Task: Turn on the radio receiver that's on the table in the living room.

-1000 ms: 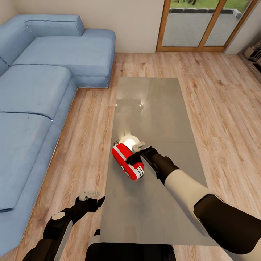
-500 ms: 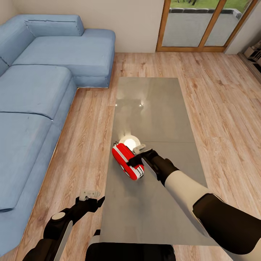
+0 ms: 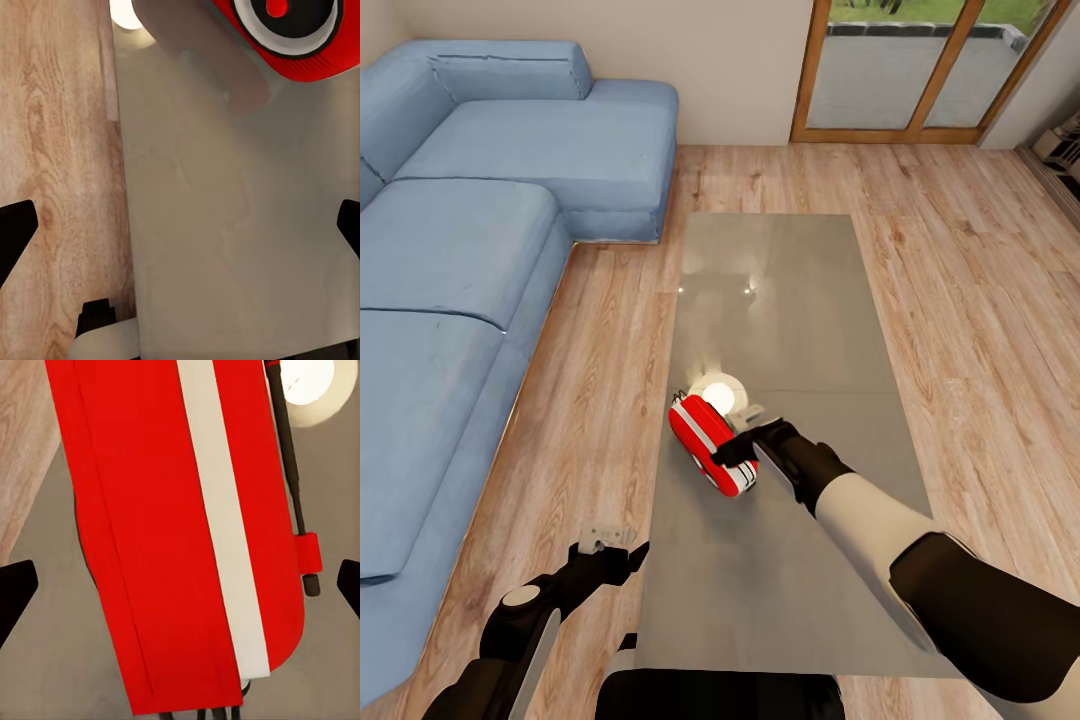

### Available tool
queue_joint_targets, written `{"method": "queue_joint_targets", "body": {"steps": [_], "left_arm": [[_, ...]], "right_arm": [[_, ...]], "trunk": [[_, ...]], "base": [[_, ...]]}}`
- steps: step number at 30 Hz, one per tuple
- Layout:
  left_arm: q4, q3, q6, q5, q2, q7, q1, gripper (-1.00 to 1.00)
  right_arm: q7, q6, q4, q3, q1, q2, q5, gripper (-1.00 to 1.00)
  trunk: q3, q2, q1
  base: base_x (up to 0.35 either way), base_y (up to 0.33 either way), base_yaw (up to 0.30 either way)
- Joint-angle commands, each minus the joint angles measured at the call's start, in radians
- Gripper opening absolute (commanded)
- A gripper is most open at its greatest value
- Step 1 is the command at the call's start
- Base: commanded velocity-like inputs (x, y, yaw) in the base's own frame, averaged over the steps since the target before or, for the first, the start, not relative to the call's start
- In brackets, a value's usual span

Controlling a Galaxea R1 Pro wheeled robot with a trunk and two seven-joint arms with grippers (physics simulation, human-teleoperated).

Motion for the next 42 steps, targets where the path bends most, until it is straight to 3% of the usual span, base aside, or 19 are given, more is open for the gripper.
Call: {"method": "queue_joint_targets", "body": {"steps": [1,42], "left_arm": [[0.0,0.0,0.0,0.0,0.0,0.0,0.0,1.0],[0.0,0.0,0.0,0.001,0.0,0.0,-0.001,1.0]], "right_arm": [[0.0,-0.001,0.001,0.0,0.0,0.0,0.0,1.0],[0.015,-0.052,0.076,0.0,0.008,0.0,0.0,1.0]], "trunk": [[0.0,0.0,0.0],[0.0,0.0,0.0]], "base": [[0.0,0.0,0.0],[0.0,0.0,0.0]]}}
